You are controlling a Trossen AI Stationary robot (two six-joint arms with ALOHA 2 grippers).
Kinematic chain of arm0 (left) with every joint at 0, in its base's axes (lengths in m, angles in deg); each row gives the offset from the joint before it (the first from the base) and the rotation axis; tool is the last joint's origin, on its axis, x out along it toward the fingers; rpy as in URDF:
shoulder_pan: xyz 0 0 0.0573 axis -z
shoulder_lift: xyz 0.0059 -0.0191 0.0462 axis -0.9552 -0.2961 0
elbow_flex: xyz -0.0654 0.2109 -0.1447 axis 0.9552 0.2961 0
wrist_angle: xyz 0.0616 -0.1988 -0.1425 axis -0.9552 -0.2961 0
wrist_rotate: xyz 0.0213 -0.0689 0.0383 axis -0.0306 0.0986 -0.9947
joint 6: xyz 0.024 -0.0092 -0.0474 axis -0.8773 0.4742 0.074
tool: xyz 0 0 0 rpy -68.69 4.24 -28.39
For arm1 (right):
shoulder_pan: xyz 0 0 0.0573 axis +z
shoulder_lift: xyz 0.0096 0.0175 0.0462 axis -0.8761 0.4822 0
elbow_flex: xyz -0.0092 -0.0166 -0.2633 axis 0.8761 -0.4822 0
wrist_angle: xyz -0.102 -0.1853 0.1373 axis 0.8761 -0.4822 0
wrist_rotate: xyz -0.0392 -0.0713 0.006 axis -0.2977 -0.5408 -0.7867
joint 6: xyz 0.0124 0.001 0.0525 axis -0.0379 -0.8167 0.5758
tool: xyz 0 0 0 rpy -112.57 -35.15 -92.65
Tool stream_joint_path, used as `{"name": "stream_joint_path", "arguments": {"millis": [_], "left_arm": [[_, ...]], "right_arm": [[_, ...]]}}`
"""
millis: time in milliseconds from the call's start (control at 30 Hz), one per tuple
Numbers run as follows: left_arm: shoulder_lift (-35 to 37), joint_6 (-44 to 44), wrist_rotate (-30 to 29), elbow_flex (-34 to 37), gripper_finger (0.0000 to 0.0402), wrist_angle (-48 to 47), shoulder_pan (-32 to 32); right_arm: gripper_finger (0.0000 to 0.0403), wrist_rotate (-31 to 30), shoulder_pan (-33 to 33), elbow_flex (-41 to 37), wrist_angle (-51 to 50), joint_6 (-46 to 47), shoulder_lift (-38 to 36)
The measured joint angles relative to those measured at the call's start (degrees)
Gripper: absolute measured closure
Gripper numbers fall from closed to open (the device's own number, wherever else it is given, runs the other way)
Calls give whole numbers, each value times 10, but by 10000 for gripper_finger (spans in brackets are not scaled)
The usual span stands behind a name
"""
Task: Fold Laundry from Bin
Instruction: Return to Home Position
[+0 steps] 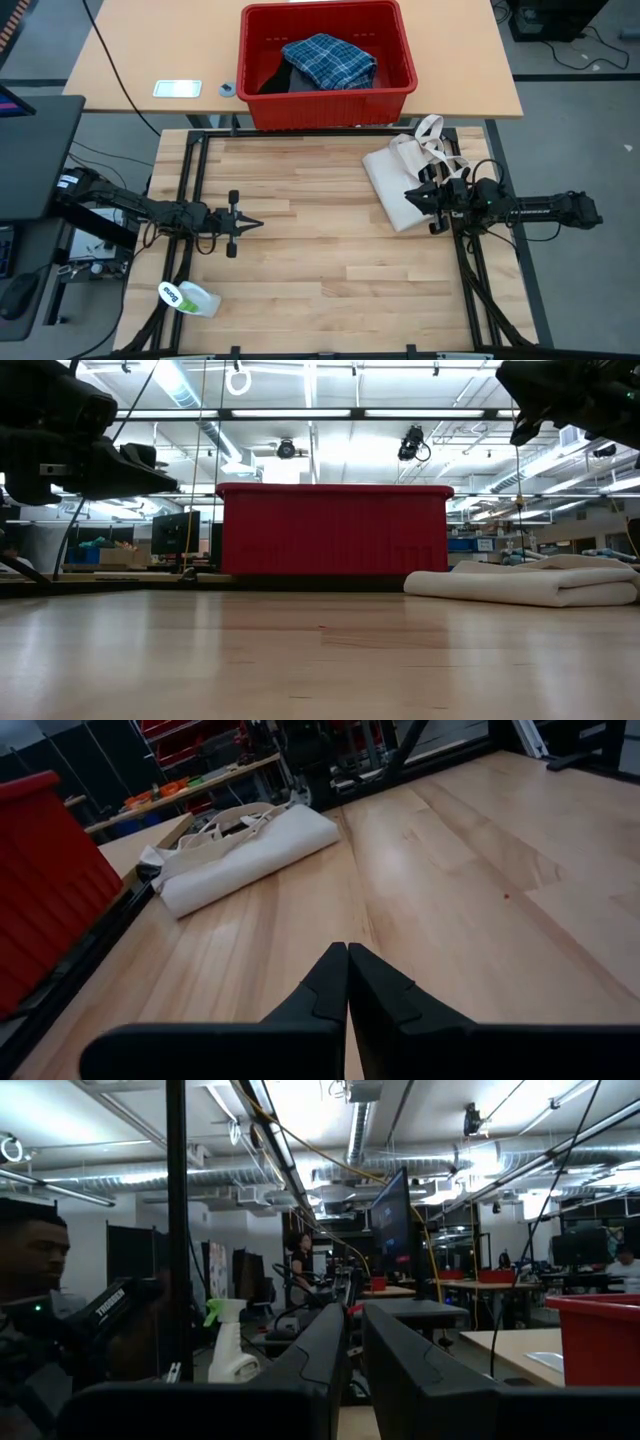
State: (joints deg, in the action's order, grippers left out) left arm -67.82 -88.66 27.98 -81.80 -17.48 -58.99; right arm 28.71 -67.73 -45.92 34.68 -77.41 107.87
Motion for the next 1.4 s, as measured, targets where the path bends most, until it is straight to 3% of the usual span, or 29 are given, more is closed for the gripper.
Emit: {"name": "stream_joint_path", "arguments": {"millis": [333,633,1400], "left_arm": [[9,-3,0,0,386,-3,-1],[125,-3,-1,0,386,-18,-74],[129,-3,0,0,386,-19,-80]], "right_arm": [[352,0,0,0,0,0,0],[352,0,0,0,0,0,0],[352,0,0,0,-1,0,0]]}}
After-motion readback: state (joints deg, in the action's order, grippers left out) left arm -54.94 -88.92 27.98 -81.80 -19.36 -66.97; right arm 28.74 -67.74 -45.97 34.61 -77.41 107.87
